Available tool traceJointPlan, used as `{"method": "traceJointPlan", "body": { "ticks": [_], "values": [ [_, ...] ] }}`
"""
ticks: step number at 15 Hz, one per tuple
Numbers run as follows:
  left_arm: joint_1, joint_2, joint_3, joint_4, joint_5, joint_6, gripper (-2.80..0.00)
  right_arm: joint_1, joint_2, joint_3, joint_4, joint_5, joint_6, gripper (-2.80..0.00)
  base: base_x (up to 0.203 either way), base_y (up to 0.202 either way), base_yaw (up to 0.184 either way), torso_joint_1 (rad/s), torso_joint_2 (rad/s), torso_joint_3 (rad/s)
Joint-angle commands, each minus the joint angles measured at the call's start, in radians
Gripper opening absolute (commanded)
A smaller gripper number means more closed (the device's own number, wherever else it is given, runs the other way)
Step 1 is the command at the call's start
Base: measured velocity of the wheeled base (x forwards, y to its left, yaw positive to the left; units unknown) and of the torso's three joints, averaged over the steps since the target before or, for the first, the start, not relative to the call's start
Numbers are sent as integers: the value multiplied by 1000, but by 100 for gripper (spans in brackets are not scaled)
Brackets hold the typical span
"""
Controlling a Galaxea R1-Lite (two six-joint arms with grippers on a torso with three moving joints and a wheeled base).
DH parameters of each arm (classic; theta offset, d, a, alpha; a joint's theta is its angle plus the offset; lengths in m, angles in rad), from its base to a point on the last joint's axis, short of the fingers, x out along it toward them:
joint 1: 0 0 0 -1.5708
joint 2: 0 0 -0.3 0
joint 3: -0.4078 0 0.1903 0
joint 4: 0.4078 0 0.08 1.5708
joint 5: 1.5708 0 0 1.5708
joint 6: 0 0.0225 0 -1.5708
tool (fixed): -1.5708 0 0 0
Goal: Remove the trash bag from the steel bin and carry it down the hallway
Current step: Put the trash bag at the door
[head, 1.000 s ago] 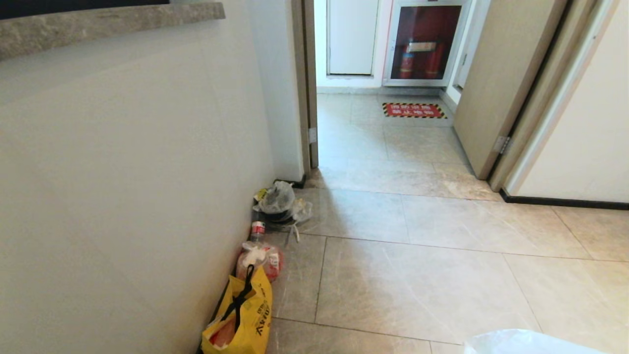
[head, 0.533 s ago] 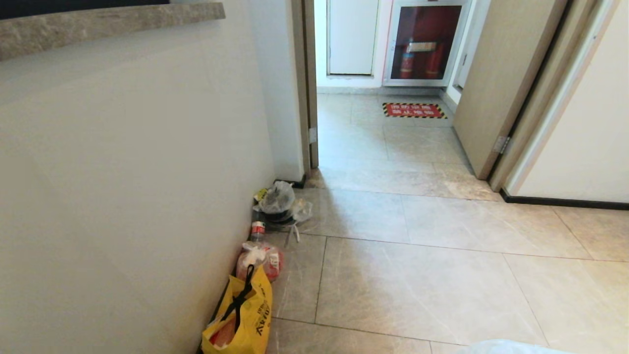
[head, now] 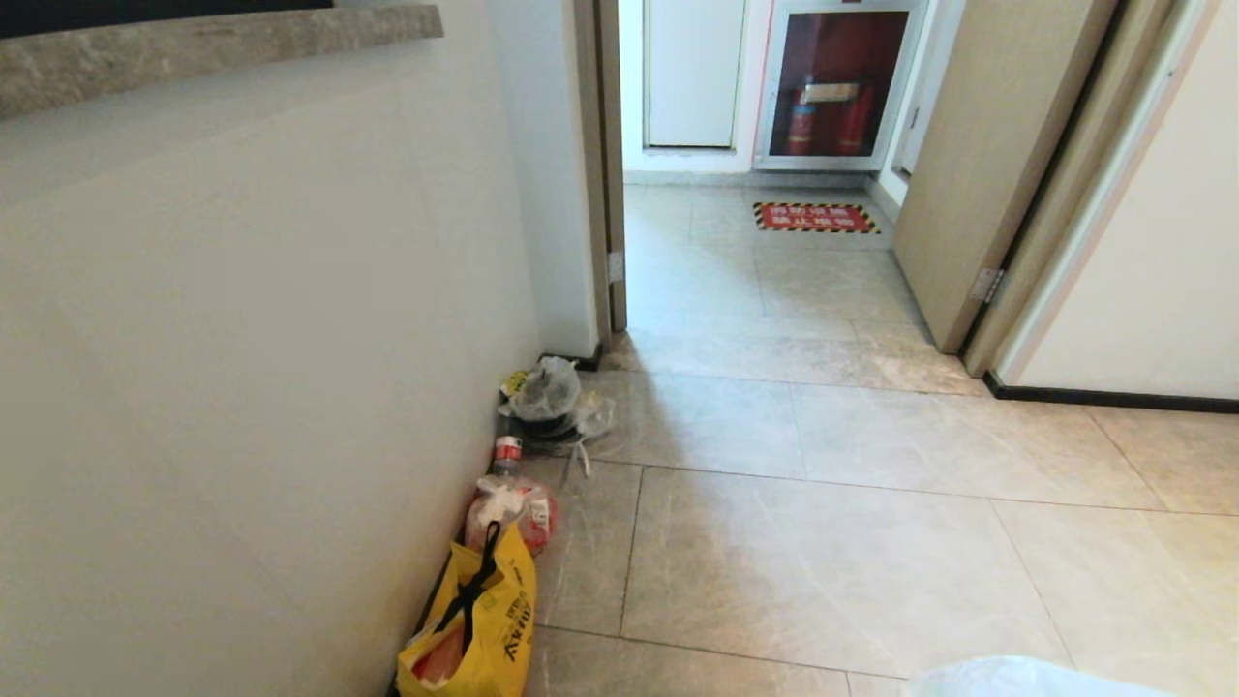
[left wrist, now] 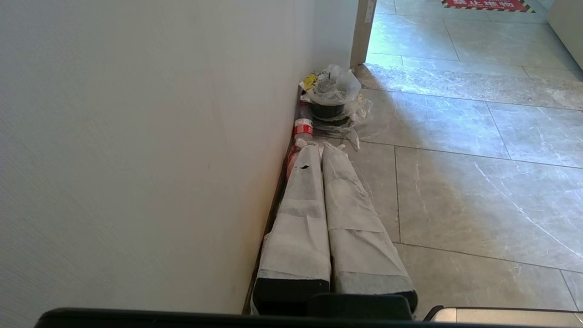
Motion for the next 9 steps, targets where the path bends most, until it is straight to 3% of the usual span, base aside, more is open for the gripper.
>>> {"method": "traceJointPlan", "body": {
  "ticks": [1, 9],
  "values": [
    [0, 0, 0, 0, 0, -1, -280, 0, 1, 0, 1, 1, -1, -280, 0, 0, 0, 0, 0, 0],
    [0, 0, 0, 0, 0, -1, -280, 0, 1, 0, 1, 1, 0, -280, 0, 2, -5, -1, 0, 1]
  ]
}}
